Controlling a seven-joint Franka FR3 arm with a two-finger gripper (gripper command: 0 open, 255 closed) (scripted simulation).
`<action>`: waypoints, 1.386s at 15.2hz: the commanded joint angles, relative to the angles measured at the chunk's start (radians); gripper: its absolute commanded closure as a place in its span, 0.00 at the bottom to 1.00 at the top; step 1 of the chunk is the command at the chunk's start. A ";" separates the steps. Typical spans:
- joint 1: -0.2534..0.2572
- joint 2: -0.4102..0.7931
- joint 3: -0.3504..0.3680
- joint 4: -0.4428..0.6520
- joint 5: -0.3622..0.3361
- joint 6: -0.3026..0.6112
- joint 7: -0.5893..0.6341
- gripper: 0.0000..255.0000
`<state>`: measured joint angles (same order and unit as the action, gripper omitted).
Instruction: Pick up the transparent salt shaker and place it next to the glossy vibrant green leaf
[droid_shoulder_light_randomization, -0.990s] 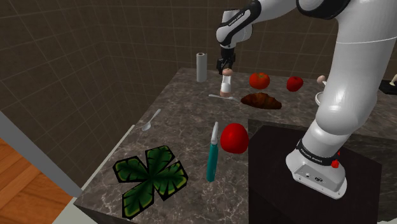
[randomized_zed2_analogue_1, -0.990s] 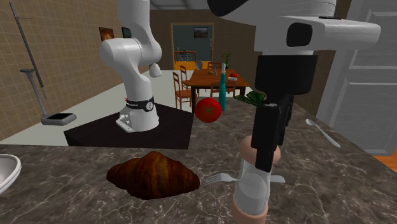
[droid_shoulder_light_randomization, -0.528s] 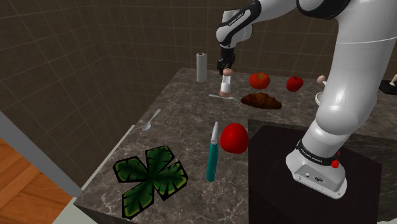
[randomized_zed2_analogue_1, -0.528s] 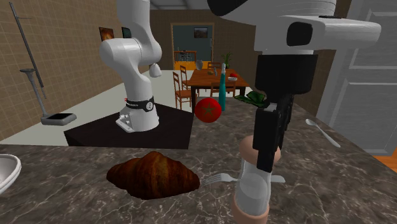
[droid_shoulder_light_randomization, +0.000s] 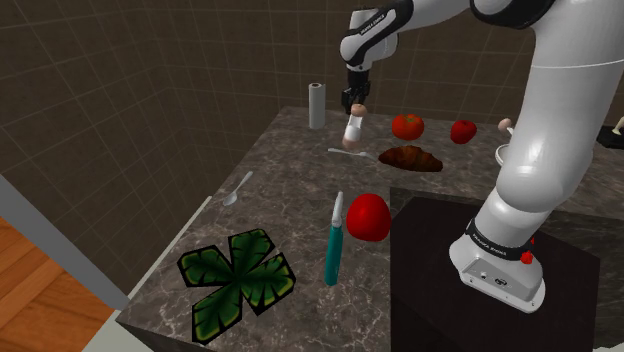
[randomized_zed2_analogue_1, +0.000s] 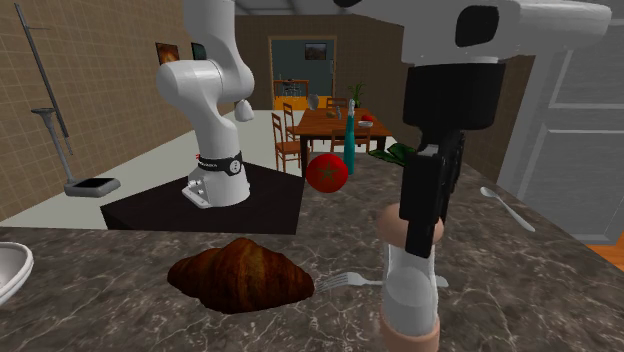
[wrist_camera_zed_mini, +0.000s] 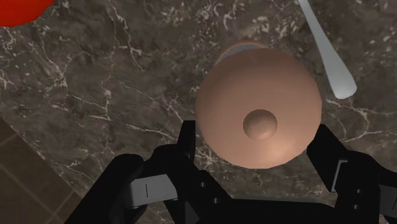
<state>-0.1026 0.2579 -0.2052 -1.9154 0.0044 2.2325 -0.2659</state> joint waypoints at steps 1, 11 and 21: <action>0.001 -0.011 -0.001 0.011 -0.003 -0.023 0.001 1.00; 0.004 -0.061 -0.004 0.084 -0.014 -0.144 0.004 1.00; 0.006 -0.091 -0.005 0.180 -0.019 -0.270 0.004 1.00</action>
<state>-0.0977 0.1700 -0.2103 -1.7441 -0.0142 1.9750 -0.2625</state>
